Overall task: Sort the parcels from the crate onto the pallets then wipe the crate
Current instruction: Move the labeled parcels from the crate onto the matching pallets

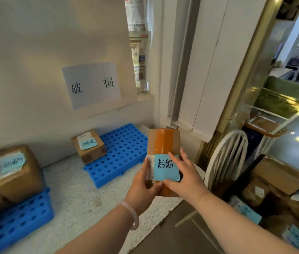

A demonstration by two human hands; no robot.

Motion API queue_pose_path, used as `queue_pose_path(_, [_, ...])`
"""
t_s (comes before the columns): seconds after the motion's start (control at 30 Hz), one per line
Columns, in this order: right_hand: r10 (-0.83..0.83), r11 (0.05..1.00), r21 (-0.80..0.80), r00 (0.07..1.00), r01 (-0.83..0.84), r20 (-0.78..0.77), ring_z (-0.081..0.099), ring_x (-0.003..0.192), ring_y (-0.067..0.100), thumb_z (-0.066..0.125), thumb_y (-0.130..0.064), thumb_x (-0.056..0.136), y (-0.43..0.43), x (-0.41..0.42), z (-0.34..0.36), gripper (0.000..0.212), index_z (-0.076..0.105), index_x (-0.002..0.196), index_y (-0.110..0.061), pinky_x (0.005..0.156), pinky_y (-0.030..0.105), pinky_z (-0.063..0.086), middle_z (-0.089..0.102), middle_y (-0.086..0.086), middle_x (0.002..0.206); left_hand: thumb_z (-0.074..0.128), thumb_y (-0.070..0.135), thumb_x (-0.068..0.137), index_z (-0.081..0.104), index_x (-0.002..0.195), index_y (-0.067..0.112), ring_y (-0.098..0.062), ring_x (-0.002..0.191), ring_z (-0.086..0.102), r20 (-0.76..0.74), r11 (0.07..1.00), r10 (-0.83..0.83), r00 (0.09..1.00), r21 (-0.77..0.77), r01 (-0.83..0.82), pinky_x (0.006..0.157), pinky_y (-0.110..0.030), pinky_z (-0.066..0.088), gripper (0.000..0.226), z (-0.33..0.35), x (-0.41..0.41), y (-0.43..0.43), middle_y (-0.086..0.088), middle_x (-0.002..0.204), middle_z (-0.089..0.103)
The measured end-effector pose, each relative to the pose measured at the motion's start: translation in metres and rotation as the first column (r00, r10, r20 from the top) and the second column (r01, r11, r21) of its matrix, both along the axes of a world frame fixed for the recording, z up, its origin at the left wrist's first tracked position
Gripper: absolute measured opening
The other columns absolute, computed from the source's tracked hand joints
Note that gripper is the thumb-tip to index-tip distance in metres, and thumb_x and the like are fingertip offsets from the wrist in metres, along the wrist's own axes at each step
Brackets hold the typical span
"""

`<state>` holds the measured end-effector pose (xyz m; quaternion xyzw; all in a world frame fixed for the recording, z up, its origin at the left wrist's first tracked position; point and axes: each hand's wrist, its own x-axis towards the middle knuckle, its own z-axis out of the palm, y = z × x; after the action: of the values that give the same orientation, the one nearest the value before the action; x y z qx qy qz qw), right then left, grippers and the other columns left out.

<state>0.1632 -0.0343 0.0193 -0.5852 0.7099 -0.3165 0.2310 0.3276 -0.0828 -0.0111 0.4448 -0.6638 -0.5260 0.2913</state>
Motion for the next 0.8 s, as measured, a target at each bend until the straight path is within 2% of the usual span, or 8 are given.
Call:
queue_pose_path(0.07, [0.051, 0.999, -0.007, 0.999, -0.051, 0.008, 0.005, 0.148, 0.011, 0.074, -0.034, 0.085, -0.016, 0.025, -0.004, 0.086, 0.02, 0.151, -0.043, 0.114, 0.029, 0.026, -0.011, -0.017, 0.161, 0.069, 0.022, 0.089, 0.009, 0.127, 0.07, -0.017, 0.124, 0.052, -0.002, 0.999, 0.035, 0.999, -0.014, -0.035, 0.097, -0.04, 0.053, 0.086, 0.0, 0.03, -0.01, 0.011, 0.141, 0.039])
queue_pose_path(0.13, [0.098, 0.995, -0.006, 0.994, -0.098, 0.041, 0.006, 0.148, 0.01, 0.073, -0.032, 0.086, -0.03, 0.052, -0.009, 0.087, 0.017, 0.15, -0.047, 0.111, 0.027, 0.031, -0.014, -0.02, 0.16, 0.072, 0.027, 0.086, 0.009, 0.13, 0.071, -0.019, 0.125, 0.049, 0.048, 0.997, 0.071, 0.996, -0.02, -0.07, 0.098, -0.042, 0.052, 0.088, -0.004, 0.059, -0.019, 0.009, 0.141, 0.038])
queue_pose_path(0.27, [0.193, 0.981, -0.005, 0.975, -0.193, 0.108, 0.007, 0.148, 0.012, 0.074, -0.028, 0.085, -0.053, 0.106, -0.018, 0.083, 0.02, 0.139, -0.061, 0.116, 0.035, 0.032, -0.014, -0.019, 0.16, 0.072, 0.032, 0.086, 0.007, 0.15, 0.047, -0.009, 0.122, 0.039, 0.146, 0.987, 0.144, 0.979, -0.096, -0.131, 0.105, -0.031, 0.045, 0.092, -0.006, 0.116, -0.03, 0.01, 0.134, 0.032])
queue_pose_path(0.37, [0.233, 0.972, 0.001, 0.962, -0.235, 0.143, 0.016, 0.143, 0.009, 0.074, -0.027, 0.085, -0.067, 0.139, -0.022, 0.08, 0.025, 0.14, -0.058, 0.114, 0.029, 0.029, 0.0, -0.013, 0.158, 0.071, 0.036, 0.086, 0.008, 0.152, 0.043, -0.004, 0.118, 0.035, 0.207, 0.971, 0.205, 0.956, -0.167, -0.172, 0.103, -0.021, 0.037, 0.091, -0.007, 0.154, -0.035, 0.015, 0.127, 0.029])
queue_pose_path(0.47, [0.304, 0.95, 0.02, 0.938, -0.311, 0.166, 0.022, 0.129, -0.002, 0.073, -0.029, 0.086, -0.083, 0.168, -0.022, 0.079, 0.024, 0.142, -0.056, 0.102, 0.019, 0.031, 0.016, -0.018, 0.144, 0.072, 0.038, 0.085, 0.007, 0.15, 0.045, -0.007, 0.122, 0.035, 0.212, 0.955, 0.28, 0.936, -0.157, -0.251, 0.103, -0.022, 0.039, 0.092, -0.008, 0.184, -0.035, 0.014, 0.128, 0.028])
queue_pose_path(0.57, [0.386, 0.915, 0.042, 0.902, -0.401, 0.194, 0.032, 0.127, 0.0, 0.072, -0.03, 0.087, -0.1, 0.196, -0.023, 0.078, 0.024, 0.143, -0.054, 0.097, 0.017, 0.036, 0.031, -0.016, 0.139, 0.071, 0.039, 0.086, 0.006, 0.151, 0.046, -0.006, 0.122, 0.036, 0.191, 0.929, 0.369, 0.91, -0.112, -0.354, 0.101, -0.02, 0.038, 0.092, -0.011, 0.21, -0.035, 0.015, 0.134, 0.029])
queue_pose_path(0.7, [0.487, 0.86, 0.053, 0.847, -0.507, 0.212, 0.03, 0.125, -0.004, 0.072, -0.028, 0.087, -0.118, 0.23, -0.03, 0.077, 0.026, 0.145, -0.049, 0.099, 0.013, 0.033, 0.029, -0.018, 0.141, 0.071, 0.05, 0.079, 0.001, 0.14, 0.061, -0.01, 0.122, 0.046, 0.176, 0.881, 0.473, 0.864, -0.053, -0.471, 0.104, -0.038, 0.046, 0.094, -0.019, 0.241, -0.033, 0.016, 0.135, 0.041])
queue_pose_path(0.8, [0.564, 0.801, 0.08, 0.793, -0.593, 0.229, 0.027, 0.131, -0.002, 0.071, -0.03, 0.088, -0.128, 0.253, -0.039, 0.078, 0.024, 0.148, -0.047, 0.107, 0.021, 0.035, 0.023, -0.017, 0.149, 0.074, 0.05, 0.078, 0.0, 0.139, 0.059, -0.009, 0.12, 0.048, 0.168, 0.84, 0.535, 0.828, -0.005, -0.542, 0.101, -0.036, 0.049, 0.097, -0.022, 0.259, -0.026, 0.016, 0.132, 0.042])
